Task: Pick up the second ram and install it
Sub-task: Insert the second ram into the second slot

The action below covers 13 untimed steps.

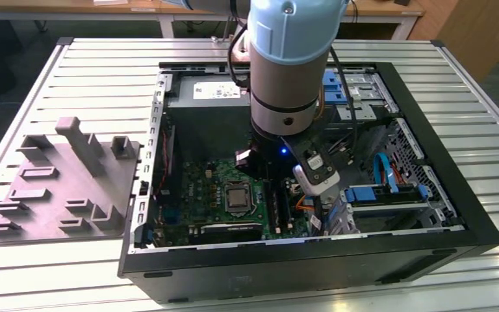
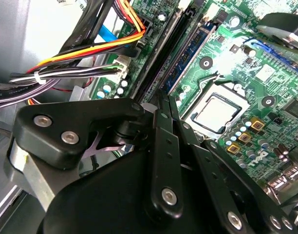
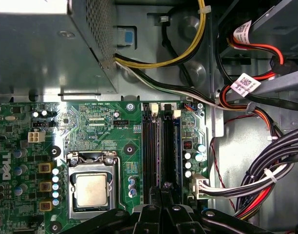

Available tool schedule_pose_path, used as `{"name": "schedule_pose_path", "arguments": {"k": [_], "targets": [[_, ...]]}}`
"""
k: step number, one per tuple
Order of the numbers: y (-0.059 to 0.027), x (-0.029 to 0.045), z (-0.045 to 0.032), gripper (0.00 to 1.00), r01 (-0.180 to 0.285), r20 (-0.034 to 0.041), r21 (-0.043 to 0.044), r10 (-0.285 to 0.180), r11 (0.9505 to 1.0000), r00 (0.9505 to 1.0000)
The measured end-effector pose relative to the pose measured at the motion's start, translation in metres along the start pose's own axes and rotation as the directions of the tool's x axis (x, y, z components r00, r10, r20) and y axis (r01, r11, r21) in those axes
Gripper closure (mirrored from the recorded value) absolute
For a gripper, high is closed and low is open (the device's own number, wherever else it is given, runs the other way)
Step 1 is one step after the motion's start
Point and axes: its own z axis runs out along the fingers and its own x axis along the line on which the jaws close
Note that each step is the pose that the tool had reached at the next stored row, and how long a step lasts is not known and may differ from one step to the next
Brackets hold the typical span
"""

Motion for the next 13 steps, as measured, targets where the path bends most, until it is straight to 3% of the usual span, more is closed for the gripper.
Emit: {"name": "schedule_pose_path", "arguments": {"k": [13], "targets": [[-0.0001,0.0002,0.0009,0.89,0.002,0.0000,0.0002,-0.002,1.0000,1.0000]]}}
